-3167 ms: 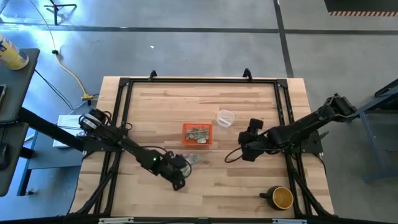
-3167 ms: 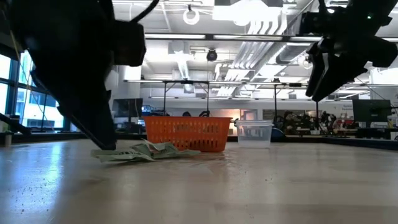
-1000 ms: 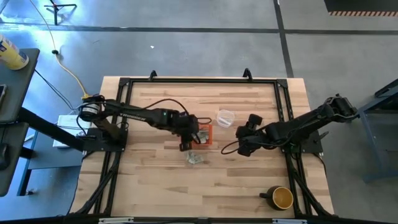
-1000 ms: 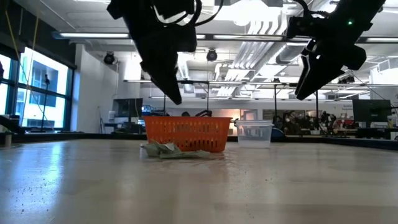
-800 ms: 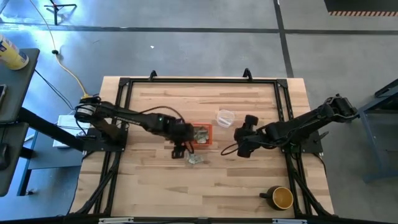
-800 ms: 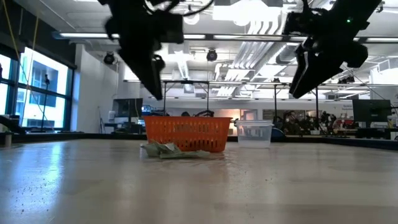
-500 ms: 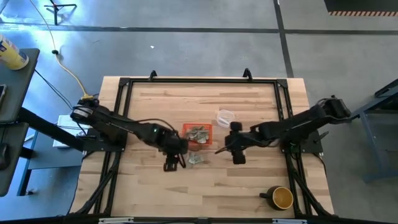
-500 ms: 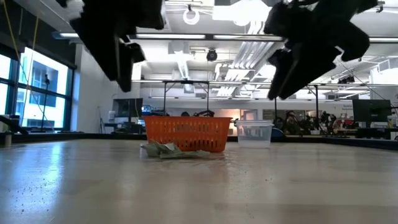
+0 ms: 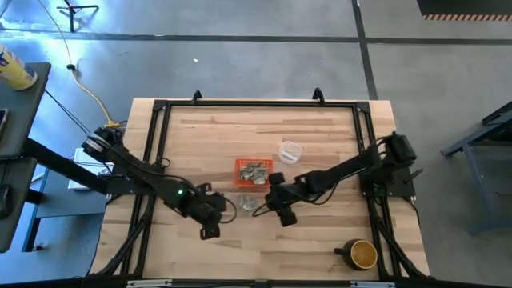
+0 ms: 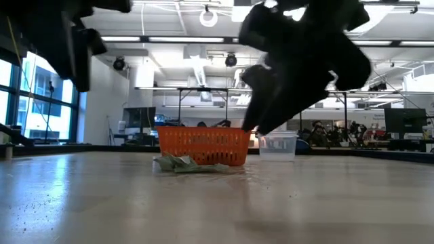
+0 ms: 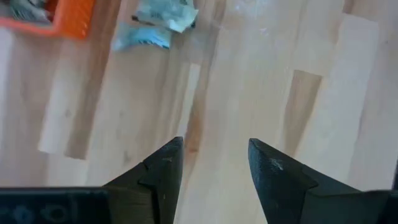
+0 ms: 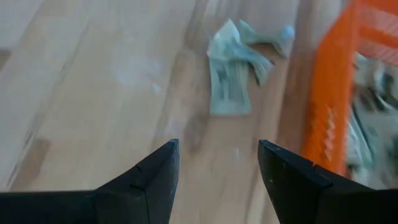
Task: Pick and place Stevia / Truvia into bins
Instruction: Put the right stevia packet into the basket
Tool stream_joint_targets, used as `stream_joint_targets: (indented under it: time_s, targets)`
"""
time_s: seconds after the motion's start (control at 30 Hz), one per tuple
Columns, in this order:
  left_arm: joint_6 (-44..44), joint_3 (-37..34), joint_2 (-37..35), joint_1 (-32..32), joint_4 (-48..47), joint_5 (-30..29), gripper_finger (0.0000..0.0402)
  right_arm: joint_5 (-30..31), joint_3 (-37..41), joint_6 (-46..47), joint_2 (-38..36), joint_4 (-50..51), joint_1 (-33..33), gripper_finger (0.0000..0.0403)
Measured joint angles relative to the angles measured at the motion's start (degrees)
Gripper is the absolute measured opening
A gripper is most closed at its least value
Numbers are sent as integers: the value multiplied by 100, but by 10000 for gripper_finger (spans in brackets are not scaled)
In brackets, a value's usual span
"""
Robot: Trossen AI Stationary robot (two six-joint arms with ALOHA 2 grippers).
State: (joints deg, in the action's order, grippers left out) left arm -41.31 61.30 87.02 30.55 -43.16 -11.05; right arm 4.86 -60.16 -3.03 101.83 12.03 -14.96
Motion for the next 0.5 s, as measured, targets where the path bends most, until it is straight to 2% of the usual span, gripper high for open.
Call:
stream_joint_targets:
  time_s: [0.27, 0.5]
  targets:
    - [-1183, -1117, -897, 652, 71, -384, 222, -220, -1127, 275, 1114, 238, 128, 209]
    - [-1358, -1732, -1678, 902, 47, -725, 223, -228, -1800, 406, 1783, 616, 157, 209]
